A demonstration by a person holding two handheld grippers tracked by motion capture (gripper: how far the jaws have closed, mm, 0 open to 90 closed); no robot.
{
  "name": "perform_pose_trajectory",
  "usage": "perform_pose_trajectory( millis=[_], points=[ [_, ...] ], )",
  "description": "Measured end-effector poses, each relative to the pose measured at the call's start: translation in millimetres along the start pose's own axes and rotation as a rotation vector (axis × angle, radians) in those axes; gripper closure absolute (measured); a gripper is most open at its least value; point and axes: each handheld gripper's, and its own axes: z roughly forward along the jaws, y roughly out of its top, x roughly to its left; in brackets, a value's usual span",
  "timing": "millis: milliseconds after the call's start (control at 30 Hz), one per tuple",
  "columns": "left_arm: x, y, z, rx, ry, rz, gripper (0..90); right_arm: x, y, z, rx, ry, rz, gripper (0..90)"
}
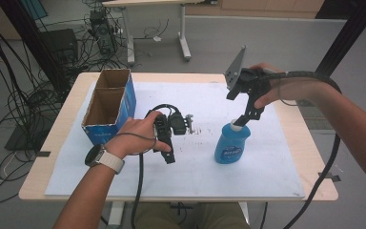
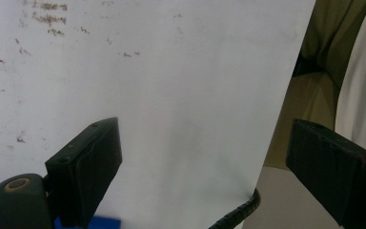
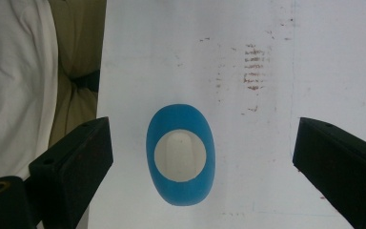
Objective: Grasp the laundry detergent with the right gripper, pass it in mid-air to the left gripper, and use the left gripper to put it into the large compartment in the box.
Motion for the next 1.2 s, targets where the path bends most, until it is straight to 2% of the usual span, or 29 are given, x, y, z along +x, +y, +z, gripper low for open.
perform_pose_trajectory(
  millis=[200,767,1200],
  points=[
    [-0.3,1.0,0.8,-0.005,0.0,-0.006,12.4,1.5,-11.1,-2.5,-0.026,0.002,0.007,6.2],
    [-1.3,1.9,1.6,-0.012,0.005,-0.014,12.3,4.6,-30.8,-0.9,-0.038,0.001,0.013,6.1],
    [-2.1,2.2,4.5,-0.015,0.001,-0.02,12.3,5.6,-42.0,4.4,-0.046,-0.006,-0.025,6.2]
  ],
)
